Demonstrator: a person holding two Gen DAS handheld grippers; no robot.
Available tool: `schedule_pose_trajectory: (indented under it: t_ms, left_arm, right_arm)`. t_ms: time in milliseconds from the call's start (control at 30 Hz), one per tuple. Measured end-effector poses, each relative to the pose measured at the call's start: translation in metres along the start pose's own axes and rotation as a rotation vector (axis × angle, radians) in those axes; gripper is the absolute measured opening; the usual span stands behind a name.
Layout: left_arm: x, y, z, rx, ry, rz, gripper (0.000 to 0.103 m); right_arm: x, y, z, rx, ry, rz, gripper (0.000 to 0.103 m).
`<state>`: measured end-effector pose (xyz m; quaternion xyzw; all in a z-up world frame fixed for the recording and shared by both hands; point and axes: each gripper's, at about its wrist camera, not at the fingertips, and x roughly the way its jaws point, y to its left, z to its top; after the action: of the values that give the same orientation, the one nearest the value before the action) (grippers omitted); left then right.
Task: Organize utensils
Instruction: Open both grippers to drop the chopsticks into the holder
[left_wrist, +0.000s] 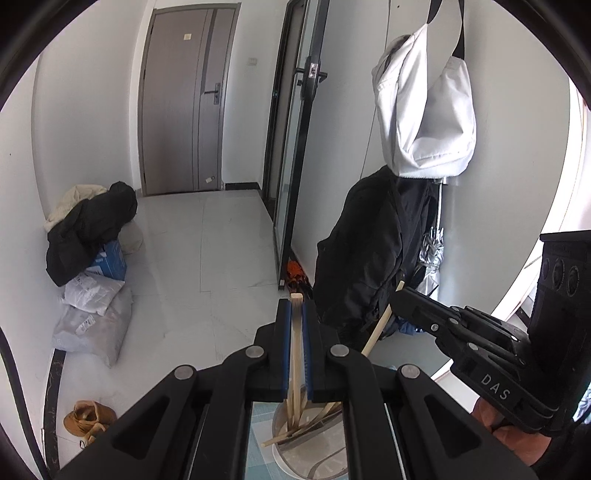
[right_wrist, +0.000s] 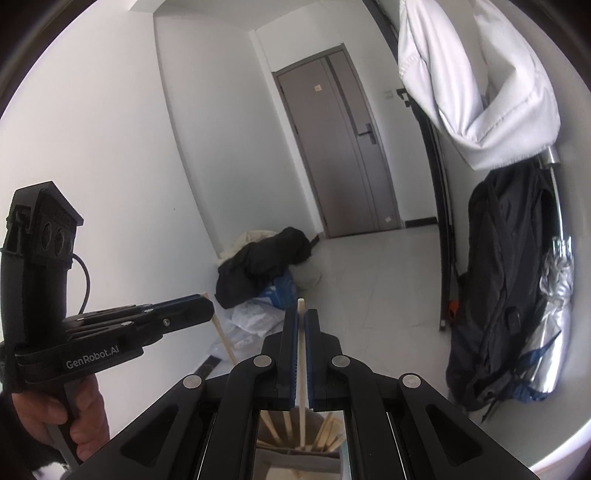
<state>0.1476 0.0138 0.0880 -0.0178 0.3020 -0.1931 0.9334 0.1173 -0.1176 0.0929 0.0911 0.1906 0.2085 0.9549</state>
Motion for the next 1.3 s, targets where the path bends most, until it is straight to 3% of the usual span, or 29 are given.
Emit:
schedule_pose_trajectory:
  t_ms: [167, 400, 767, 1033, 1133, 1300]
  left_arm:
    - [0.01, -0.003, -0.016, 0.018, 0.045, -0.018, 0.002]
    - [0.023, -0.003, -0.033, 0.036, 0.124, -0.025, 0.002]
    - [0.038, 0.007, -0.052, -0.052, 0.252, -0.07, 0.002]
    - [0.016, 0.001, -0.046, -0.054, 0.208, -0.022, 0.002]
    - [0.005, -0.003, -0.042, -0.066, 0.197, -0.007, 0.003]
    - [-0.021, -0.013, -0.036, -0.07, 0.148, 0.023, 0.013]
  right_arm:
    - [0.008, 0.01, -0.013, -0.048, 0.039, 0.004, 0.003]
    - [0.027, 0.003, -0.044, -0.018, 0.114, 0.01, 0.003]
    - [0.034, -0.006, -0.07, 0.012, 0.203, 0.007, 0.006]
    - [0.007, -0.004, -0.066, 0.009, 0.163, -0.011, 0.007]
    - [-0.006, 0.0, -0.061, -0.002, 0.144, -0.033, 0.018]
    - [-0.03, 0.003, -0.051, -0.003, 0.098, -0.051, 0.034]
